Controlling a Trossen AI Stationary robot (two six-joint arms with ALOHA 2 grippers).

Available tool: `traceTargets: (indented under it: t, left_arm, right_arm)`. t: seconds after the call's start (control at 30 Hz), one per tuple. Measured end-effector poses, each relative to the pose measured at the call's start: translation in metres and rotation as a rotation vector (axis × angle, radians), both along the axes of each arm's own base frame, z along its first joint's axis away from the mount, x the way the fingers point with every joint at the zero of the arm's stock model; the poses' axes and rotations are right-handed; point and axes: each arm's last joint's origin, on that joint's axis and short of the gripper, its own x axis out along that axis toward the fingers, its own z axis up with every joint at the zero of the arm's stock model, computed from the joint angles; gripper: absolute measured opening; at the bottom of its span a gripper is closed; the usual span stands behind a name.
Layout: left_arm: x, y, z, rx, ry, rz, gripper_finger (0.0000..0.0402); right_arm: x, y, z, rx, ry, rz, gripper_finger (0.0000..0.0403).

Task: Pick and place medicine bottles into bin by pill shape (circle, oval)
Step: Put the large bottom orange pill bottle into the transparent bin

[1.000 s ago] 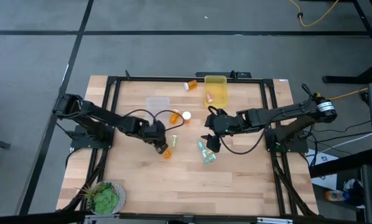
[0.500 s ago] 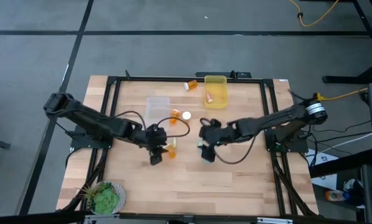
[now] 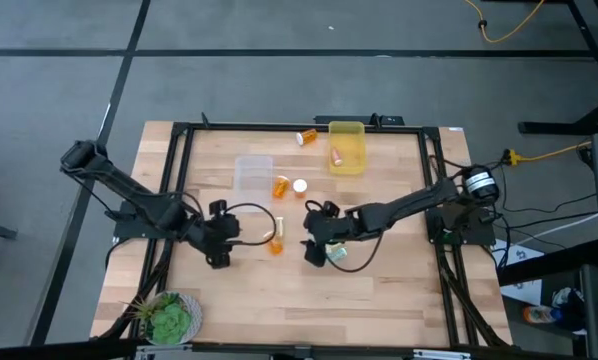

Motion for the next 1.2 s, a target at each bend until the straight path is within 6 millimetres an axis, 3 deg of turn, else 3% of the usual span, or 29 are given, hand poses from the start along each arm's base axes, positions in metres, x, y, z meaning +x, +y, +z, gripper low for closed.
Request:
traceTargets:
  t: [0.2, 0.4, 0.6, 0.97, 1.2]
  left_arm:
    - [-0.017, 0.0, -0.035, -0.032, -0.187, -0.041, 0.0149]
    - [-0.03, 0.013, -0.057, -0.055, -0.511, -0.137, 0.0149]
    - [-0.044, 0.036, -0.056, -0.018, -0.743, -0.2, 0.0149]
    - [-0.051, 0.066, -0.036, 0.109, -0.906, -0.304, 0.0149]
    - [-0.054, 0.075, -0.035, 0.141, -0.908, -0.277, 0.0149]
  right_arm:
    - [0.014, 0.001, -0.019, -0.019, -0.044, 0.027, 0.0272]
    - [0.018, -0.006, -0.02, 0.002, -0.06, -0.012, 0.0272]
    - [0.025, -0.011, -0.014, 0.057, -0.154, -0.065, 0.0272]
    - [0.032, -0.013, -0.009, 0.046, -0.225, -0.059, 0.0272]
    - [0.078, -0.011, -0.006, -0.017, -0.112, 0.041, 0.0272]
